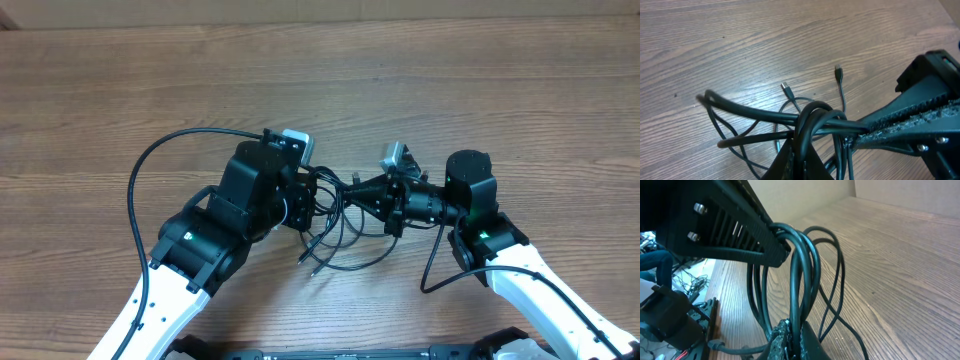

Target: Untangle cables

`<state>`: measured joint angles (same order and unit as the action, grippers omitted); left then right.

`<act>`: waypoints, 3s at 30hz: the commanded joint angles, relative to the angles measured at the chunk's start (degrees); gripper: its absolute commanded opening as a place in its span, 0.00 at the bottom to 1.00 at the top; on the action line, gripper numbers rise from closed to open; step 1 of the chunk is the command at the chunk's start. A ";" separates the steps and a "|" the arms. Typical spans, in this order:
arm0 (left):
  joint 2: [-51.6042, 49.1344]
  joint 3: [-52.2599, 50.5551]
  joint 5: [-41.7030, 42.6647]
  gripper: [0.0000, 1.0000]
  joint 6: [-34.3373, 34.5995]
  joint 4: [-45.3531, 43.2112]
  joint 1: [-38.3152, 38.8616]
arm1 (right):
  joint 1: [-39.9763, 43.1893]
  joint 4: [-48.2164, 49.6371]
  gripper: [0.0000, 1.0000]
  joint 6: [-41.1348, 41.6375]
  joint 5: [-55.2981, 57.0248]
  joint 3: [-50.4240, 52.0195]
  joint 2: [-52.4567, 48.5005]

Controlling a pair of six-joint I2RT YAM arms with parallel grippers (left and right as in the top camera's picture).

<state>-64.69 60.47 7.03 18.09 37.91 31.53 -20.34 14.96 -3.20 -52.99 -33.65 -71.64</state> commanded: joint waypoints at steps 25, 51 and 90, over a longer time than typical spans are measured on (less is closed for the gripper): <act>0.17 0.50 -10.78 0.04 18.56 -1.81 0.00 | -0.28 -6.88 0.04 -0.35 -0.61 -0.55 0.13; 0.17 0.50 -15.45 0.04 62.47 7.41 -0.02 | -0.26 -6.75 0.04 -0.33 0.50 -0.55 0.13; 0.17 0.50 -15.69 0.04 23.02 4.50 0.00 | -0.28 -5.20 0.74 -0.33 2.43 -0.55 0.13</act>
<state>-64.75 60.47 -14.00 63.00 43.90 31.75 -20.71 9.39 -3.36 -50.76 -33.67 -71.64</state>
